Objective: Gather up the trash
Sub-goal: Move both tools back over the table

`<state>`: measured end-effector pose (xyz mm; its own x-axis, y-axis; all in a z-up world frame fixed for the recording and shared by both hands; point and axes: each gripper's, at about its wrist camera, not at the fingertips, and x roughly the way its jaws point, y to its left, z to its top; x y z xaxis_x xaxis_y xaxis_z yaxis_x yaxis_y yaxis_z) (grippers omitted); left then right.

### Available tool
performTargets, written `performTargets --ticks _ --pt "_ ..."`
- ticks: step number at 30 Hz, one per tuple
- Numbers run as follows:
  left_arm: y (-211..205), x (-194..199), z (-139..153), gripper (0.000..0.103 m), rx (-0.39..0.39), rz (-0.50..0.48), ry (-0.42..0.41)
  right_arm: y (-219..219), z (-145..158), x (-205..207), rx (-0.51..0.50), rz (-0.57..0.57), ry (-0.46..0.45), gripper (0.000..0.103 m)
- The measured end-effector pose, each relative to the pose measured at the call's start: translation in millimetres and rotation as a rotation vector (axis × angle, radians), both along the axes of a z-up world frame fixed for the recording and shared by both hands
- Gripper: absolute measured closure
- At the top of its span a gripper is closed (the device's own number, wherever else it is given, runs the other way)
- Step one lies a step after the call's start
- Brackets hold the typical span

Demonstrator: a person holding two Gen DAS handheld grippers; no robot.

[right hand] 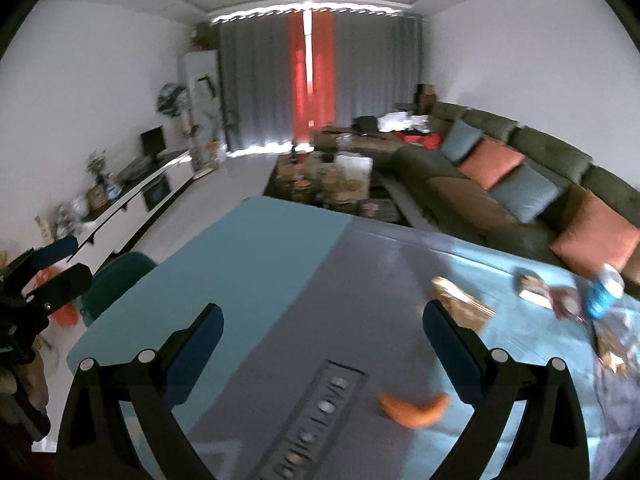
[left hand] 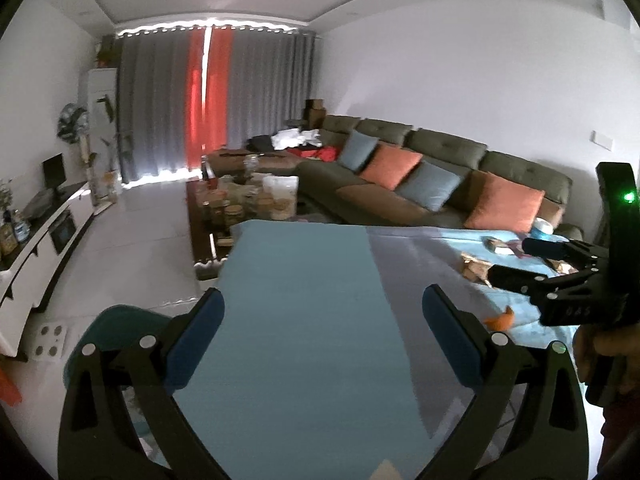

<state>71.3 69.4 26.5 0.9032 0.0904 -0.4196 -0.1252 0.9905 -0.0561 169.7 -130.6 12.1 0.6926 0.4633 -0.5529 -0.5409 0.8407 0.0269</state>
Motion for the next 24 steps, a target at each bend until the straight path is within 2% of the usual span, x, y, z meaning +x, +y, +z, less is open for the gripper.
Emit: performTargets --ticks 5,11,15,24 --pt "-26.3 12.9 -5.6 0.005 0.006 -0.056 0.001 -42.4 2.3 -10.5 0.038 -0.082 -0.023 0.007" --pt "-48.7 33.4 -11.3 0.005 0.005 -0.098 0.009 -72.1 -3.2 -28.6 0.032 -0.153 -0.054 0.007" --pt "-55.0 37.6 -15.8 0.005 0.005 -0.12 0.013 -83.1 -12.1 -31.9 0.021 -0.179 -0.045 0.007" --pt "-65.6 57.7 -20.6 0.005 0.011 -0.175 0.026 -97.2 -41.2 -28.1 0.005 -0.218 0.04 0.007"
